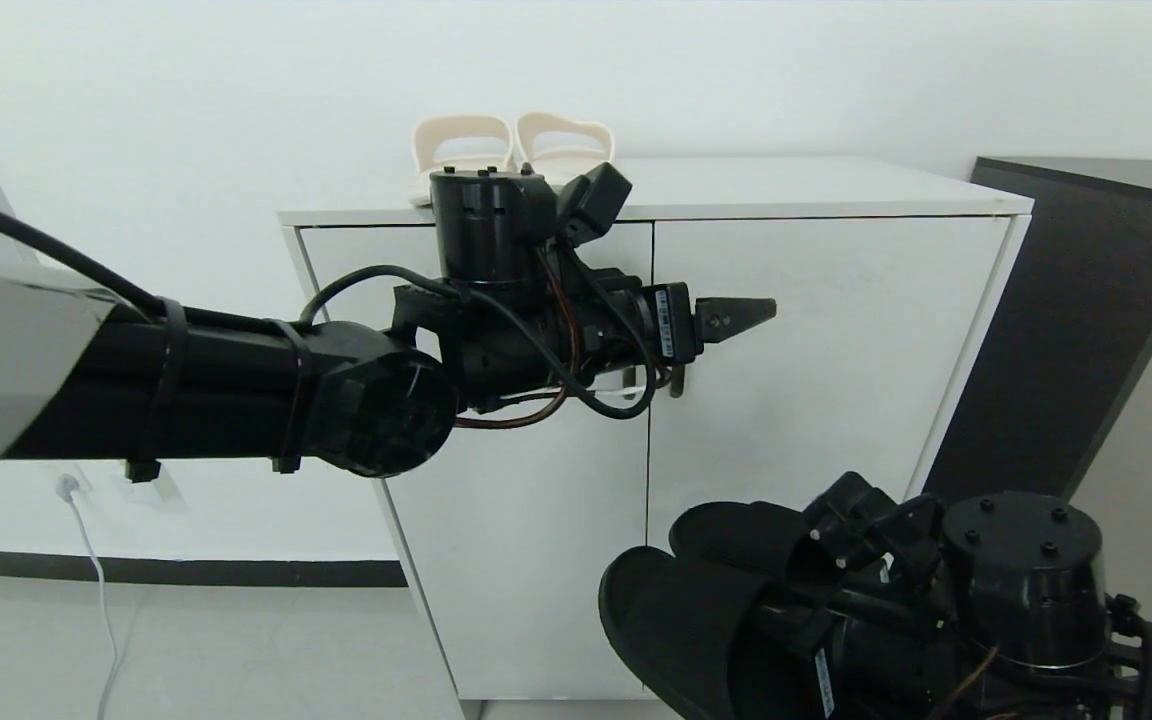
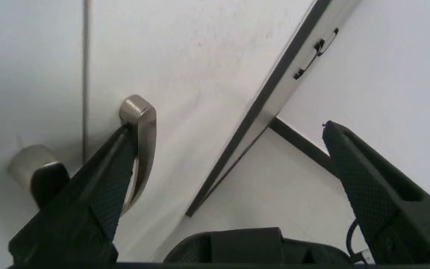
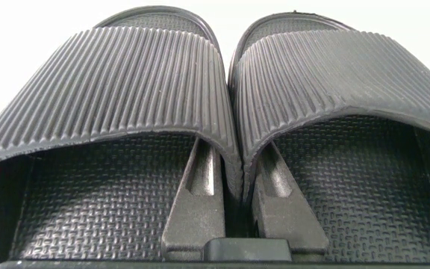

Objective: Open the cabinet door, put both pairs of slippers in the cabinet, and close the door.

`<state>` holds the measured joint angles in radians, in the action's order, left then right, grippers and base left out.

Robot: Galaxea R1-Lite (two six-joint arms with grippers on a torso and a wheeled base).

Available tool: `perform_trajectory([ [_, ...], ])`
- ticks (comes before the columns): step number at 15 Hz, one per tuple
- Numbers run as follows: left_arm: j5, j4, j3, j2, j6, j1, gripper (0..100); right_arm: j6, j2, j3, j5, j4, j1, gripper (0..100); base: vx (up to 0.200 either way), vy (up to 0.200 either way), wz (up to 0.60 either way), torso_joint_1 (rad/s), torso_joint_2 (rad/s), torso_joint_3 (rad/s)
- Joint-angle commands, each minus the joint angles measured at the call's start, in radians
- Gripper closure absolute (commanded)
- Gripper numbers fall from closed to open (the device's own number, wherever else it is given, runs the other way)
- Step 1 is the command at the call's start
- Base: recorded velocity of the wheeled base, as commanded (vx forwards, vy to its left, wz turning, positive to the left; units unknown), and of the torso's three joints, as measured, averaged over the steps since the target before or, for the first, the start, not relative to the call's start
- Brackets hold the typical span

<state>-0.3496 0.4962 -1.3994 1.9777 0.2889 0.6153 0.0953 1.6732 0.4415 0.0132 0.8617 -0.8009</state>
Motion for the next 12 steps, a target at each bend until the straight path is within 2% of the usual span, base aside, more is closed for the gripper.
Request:
perform_trajectory([
  [1,0.001,-0.001,0.003,0.023,0.003,0.001,0,0.000,-0.003,0.000,-0.001,0.000,-0.001,100,0.000,0.000,0.00,0.000,0.00,0.000],
  [3,0.001,-0.001,0.014,0.021,0.004,0.001,0,0.000,-0.001,0.002,-0.001,0.000,-0.001,100,0.000,0.000,0.00,0.000,0.00,0.000],
  [4,0.001,-0.001,0.017,0.021,0.004,0.003,100,0.000,0.000,0.000,-0.001,0.000,-0.001,100,0.000,0.000,0.00,0.000,0.00,0.000],
  [8,0.001,0.001,0.030,0.013,0.006,0.003,100,0.000,0.000,0.002,-0.002,-0.001,-0.004,100,0.000,0.000,0.00,0.000,0.00,0.000],
  [12,-0.005,0.010,0.117,-0.045,0.006,0.011,100,0.000,0.000,-0.003,-0.004,-0.001,-0.004,100,0.000,0.000,0.00,0.000,0.00,0.000],
])
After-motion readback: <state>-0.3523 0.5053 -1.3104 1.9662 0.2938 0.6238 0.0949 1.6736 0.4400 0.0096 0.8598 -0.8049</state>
